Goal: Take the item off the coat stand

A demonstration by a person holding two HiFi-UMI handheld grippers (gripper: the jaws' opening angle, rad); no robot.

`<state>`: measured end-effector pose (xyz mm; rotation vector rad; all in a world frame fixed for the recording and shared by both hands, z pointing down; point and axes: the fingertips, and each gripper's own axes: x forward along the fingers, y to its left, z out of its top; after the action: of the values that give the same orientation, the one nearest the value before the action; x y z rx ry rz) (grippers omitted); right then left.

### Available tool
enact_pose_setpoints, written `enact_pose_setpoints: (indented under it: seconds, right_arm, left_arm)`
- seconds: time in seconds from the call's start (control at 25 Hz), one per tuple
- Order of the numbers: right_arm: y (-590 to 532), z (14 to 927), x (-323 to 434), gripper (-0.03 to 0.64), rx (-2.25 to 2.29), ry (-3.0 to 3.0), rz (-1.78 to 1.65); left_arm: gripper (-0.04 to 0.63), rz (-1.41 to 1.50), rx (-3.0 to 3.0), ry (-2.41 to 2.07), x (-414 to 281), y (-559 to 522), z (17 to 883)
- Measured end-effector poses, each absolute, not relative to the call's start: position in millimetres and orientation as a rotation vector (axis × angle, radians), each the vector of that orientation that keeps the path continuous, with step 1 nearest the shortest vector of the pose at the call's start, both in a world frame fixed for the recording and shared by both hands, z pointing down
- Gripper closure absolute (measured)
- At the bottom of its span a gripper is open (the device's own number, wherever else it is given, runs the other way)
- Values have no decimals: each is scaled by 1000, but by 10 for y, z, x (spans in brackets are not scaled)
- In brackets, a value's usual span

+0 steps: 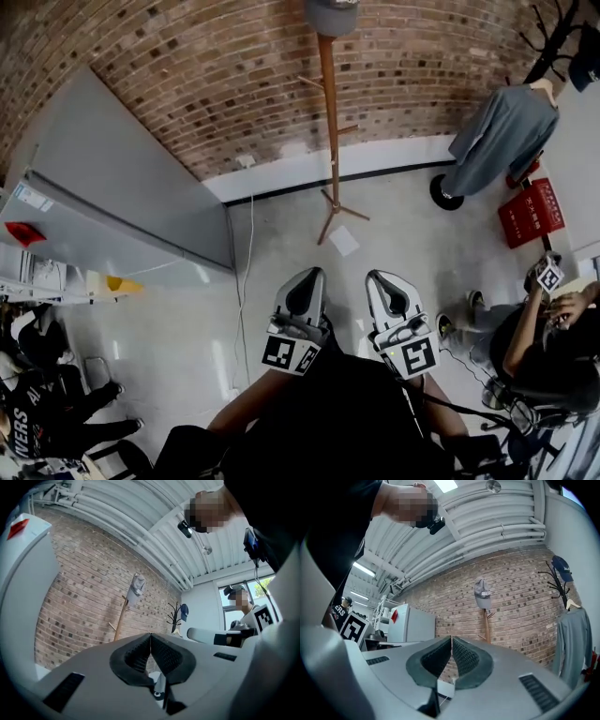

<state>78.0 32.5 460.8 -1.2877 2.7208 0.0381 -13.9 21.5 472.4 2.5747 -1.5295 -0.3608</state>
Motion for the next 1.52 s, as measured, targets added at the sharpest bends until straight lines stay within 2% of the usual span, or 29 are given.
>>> enact_pose_setpoints:
  seconds: [0.32,0.52,1.16,1.28,1.52]
  right_arm:
    - [-887,4517,348,598,-1411,2678,-15]
    - [-1336,4290,191,598,-1436,2662,19]
    - [-2728,3418,568,589,-1330,2600,102]
    - [-2896,3131,627,522,-1263,2608,64]
    - [-3087,2461,810,515,-1244,2585,149]
  left_arm:
    - [580,-281,2555,-1462,-654,-866,4606]
    - [580,-334,2545,-1487,-968,-1320,4477]
    - [580,-319,2507,-1618,-874,-2106,4219]
    - [580,-322,2507,-1624,-862,-2208,4203]
    - [580,-315,2516,-1632,-824,-2324,4199]
